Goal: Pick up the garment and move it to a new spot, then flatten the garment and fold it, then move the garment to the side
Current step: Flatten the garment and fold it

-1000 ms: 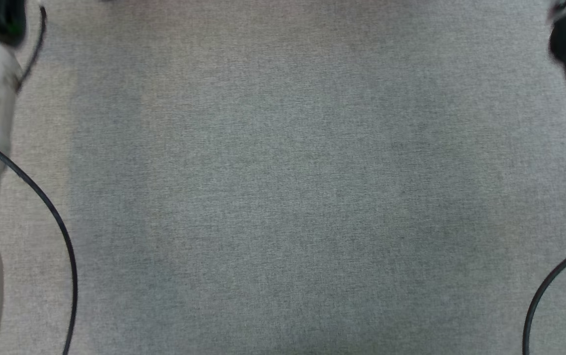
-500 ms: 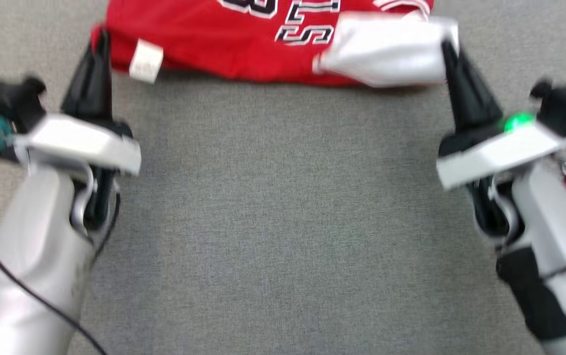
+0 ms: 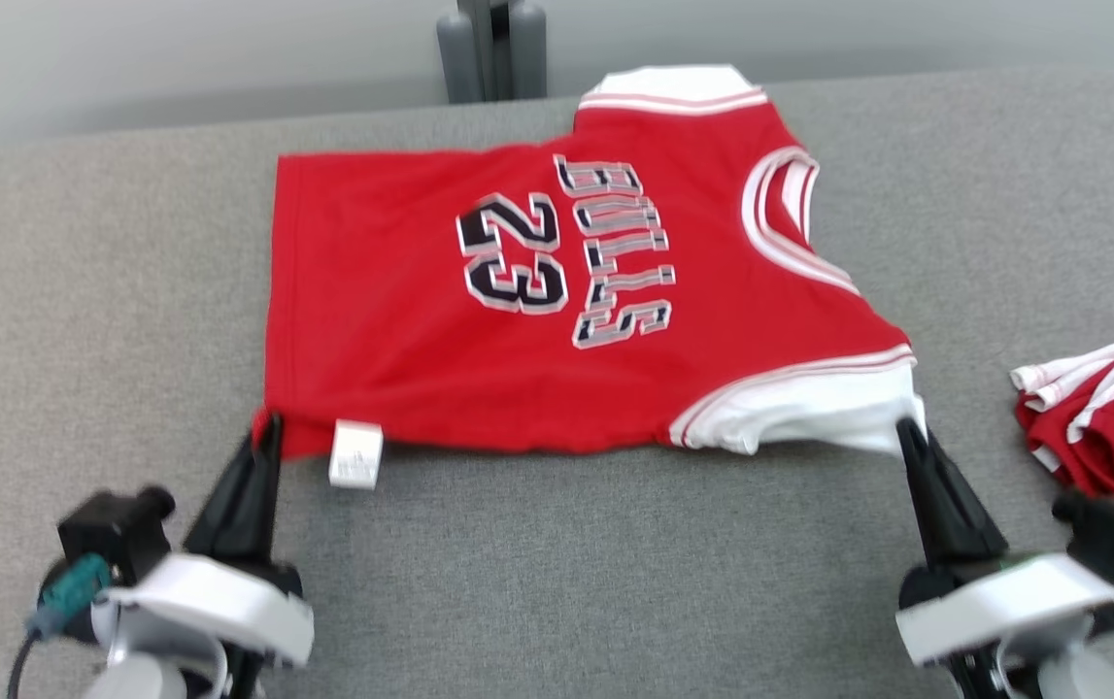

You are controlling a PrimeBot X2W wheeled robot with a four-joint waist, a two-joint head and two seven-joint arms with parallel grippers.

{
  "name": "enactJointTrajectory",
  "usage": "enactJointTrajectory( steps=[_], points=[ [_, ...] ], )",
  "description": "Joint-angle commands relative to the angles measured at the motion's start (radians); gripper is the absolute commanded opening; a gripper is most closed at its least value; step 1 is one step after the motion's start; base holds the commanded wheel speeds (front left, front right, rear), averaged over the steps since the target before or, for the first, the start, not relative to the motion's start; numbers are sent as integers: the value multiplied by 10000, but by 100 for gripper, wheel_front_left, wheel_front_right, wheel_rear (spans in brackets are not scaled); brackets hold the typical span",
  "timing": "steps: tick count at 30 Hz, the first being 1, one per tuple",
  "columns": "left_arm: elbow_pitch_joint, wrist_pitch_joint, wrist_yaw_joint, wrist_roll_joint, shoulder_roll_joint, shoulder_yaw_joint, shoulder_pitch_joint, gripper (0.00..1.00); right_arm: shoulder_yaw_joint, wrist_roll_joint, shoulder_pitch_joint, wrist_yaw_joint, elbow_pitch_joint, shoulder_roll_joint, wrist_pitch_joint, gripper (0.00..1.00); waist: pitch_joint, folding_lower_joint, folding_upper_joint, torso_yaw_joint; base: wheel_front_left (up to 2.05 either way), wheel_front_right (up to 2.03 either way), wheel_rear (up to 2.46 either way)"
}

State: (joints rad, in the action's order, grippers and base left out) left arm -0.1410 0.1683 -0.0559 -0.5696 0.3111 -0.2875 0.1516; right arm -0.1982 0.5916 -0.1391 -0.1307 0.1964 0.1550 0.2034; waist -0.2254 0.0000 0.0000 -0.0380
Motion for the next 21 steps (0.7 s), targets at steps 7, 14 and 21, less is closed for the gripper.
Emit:
enactJointTrajectory(
  steps=[7, 14, 21],
  points=[
    [1735, -1477, -649, -440, 588, -60, -2027, 0, 1064, -599, 2431, 1, -1939, -520, -1778, 0, 1011, 0, 0, 48, 0, 0, 0],
    [3097, -2717, -1338, -914, 997, 33, -3603, 0, 1838, -894, 4378, 1, -3801, -934, -3431, 0, 1502, 0, 0, 70, 0, 0, 0],
    [4022, -3369, -1802, -1173, 1318, 255, -4447, 0, 2262, -826, 5394, 1, -5055, -1022, -4449, 0, 1578, 0, 0, -66, 0, 0, 0]
  ],
)
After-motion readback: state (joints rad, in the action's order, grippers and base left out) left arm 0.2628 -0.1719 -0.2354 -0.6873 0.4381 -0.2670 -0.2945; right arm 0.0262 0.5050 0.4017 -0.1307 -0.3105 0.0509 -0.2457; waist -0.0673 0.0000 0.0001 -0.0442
